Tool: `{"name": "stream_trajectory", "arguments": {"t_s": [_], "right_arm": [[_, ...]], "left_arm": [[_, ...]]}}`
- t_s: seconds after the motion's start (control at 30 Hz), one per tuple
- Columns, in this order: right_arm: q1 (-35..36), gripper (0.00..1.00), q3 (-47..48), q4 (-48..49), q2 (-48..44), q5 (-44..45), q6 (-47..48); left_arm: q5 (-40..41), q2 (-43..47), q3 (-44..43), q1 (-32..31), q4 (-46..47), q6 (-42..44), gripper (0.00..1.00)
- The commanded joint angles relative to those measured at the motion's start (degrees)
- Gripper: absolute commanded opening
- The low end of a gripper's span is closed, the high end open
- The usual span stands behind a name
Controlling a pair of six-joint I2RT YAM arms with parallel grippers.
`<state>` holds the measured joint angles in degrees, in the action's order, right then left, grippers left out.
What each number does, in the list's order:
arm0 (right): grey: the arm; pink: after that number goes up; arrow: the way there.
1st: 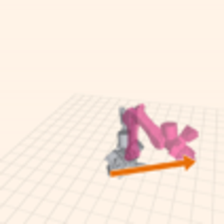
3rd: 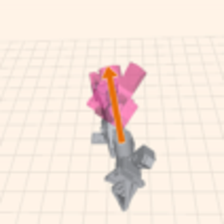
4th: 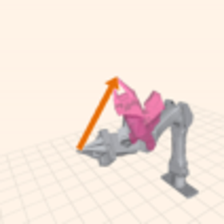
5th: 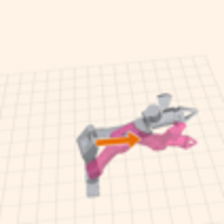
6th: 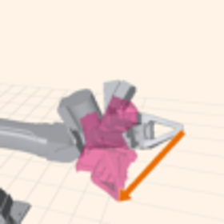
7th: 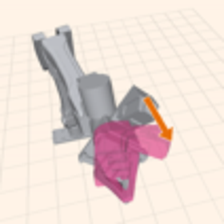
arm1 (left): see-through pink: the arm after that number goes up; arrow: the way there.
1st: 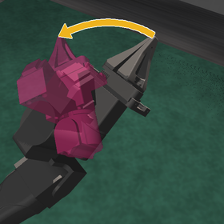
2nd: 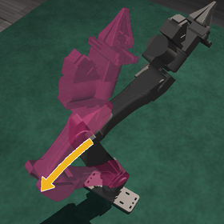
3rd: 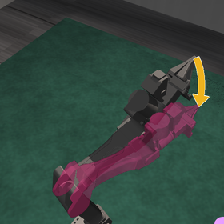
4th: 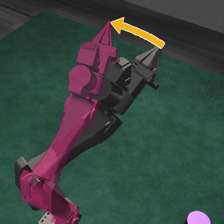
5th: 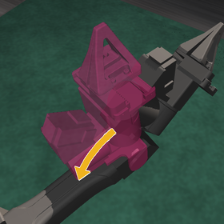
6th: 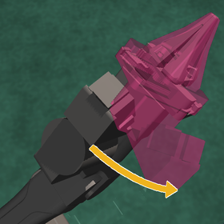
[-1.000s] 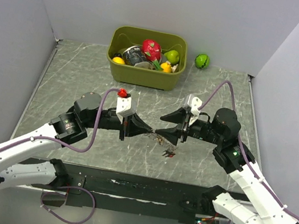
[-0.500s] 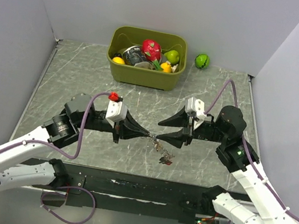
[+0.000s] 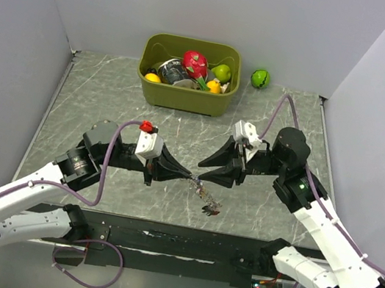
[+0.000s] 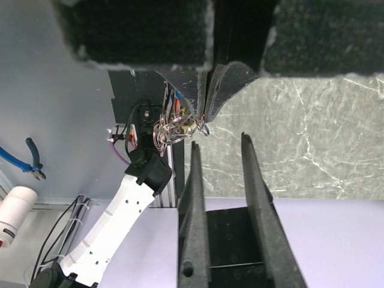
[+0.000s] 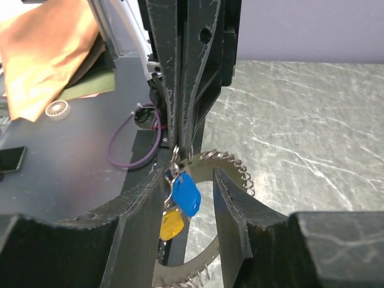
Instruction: Put the keys on the keyring
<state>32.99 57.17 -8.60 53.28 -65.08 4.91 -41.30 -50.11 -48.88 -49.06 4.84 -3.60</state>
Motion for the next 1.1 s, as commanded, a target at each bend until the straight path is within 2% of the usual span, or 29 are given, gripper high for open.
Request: {"name": "stream_trajectory", "arguments": {"t_s": [0.0,0.13,0.43,0.53,1.07], "right_arm": [[-0.4,0.43,3.0,0.6,1.3,-2.2,-0.5],[-0.4,0.26,2.3,0.4,1.0,-1.7,0.1],[-0.3,0.04,1.9,-2.6,0.4,-1.5,3.9],[-0.3,0.00,1.8,-3.3,0.3,-1.6,4.4],[-0.4,0.00,-0.2,-4.6,-0.7,-1.6,6.4]], "left_arm": [[-1.7,-0.1,-3.7,0.2,2.6,1.3,0.01],[-1.6,-0.7,-4.5,0.2,1.9,1.7,0.01],[-1.0,-0.8,-4.8,0.2,2.1,1.7,0.01],[-0.7,-0.6,-4.7,0.2,2.2,1.6,0.01],[-0.7,0.5,-5.9,0.1,0.0,2.4,0.01]]}}
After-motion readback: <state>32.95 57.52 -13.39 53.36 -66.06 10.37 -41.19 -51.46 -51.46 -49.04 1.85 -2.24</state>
